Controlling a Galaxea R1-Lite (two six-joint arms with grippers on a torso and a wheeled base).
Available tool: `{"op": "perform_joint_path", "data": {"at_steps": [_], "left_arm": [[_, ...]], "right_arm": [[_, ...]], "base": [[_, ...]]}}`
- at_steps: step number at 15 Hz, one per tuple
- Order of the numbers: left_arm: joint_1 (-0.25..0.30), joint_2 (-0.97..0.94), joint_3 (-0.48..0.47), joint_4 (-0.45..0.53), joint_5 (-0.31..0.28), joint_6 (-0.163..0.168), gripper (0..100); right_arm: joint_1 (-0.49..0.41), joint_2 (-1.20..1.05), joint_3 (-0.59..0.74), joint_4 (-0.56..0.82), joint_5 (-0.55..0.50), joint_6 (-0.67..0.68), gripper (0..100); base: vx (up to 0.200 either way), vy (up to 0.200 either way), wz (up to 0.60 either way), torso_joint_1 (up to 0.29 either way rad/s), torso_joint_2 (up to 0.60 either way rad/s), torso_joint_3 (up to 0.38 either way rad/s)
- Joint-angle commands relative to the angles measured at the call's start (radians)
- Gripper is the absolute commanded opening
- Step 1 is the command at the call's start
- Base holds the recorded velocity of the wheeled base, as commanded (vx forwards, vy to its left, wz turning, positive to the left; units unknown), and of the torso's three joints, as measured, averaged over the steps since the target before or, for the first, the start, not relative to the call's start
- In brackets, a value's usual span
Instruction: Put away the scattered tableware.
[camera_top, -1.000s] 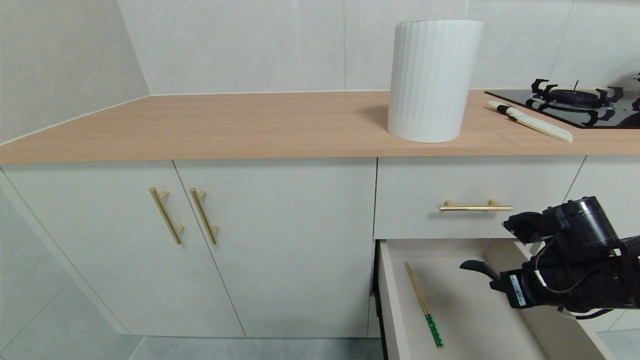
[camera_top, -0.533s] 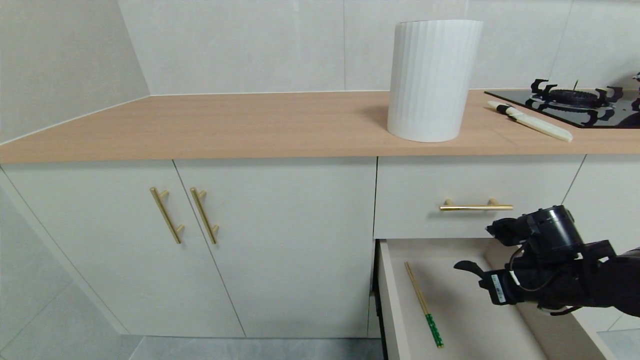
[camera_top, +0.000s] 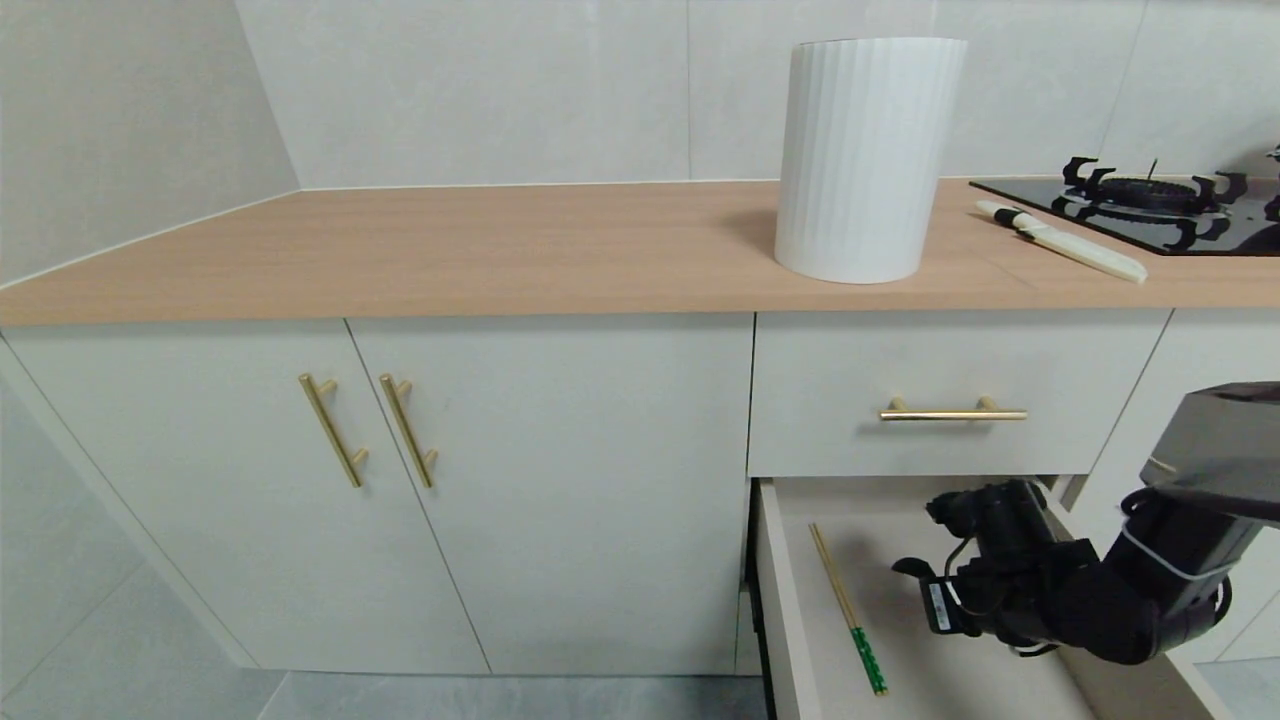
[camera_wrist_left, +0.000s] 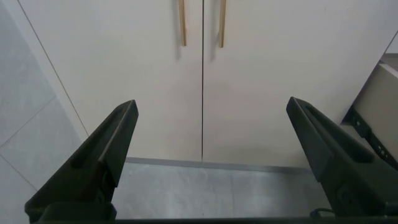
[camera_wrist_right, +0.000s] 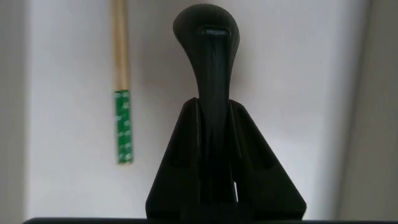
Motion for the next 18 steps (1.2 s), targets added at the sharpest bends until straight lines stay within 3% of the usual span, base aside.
{"op": "perform_joint_path", "data": {"at_steps": [1, 9, 10, 14, 18], "left_arm": [[0.000, 0.000, 0.000, 0.000, 0.000, -0.001, 100], [0.000, 0.000, 0.000, 0.000, 0.000, 0.000, 100], [0.000, 0.000, 0.000, 0.000, 0.002, -0.001, 100], [0.000, 0.000, 0.000, 0.000, 0.000, -0.001, 100], [0.000, 0.000, 0.000, 0.000, 0.000, 0.000, 100]], "right_arm": [[-0.012, 0.107, 0.005, -0.069, -0.012, -0.003, 0], [-0.026, 0.159, -0.001, -0.142, -0.052, -0.007, 0], [-0.026, 0.156, 0.001, -0.145, -0.052, -0.006, 100], [-0.026, 0.131, 0.015, -0.150, -0.052, -0.003, 100], [-0.035, -0.218, 0.125, -0.093, -0.041, -0.007, 100]], "base": [[0.000, 0.000, 0.00, 0.000, 0.00, 0.000], [0.000, 0.000, 0.00, 0.000, 0.00, 0.000], [0.000, 0.000, 0.00, 0.000, 0.00, 0.000], [0.000, 0.000, 0.00, 0.000, 0.00, 0.000], [0.000, 0.000, 0.00, 0.000, 0.00, 0.000]]}}
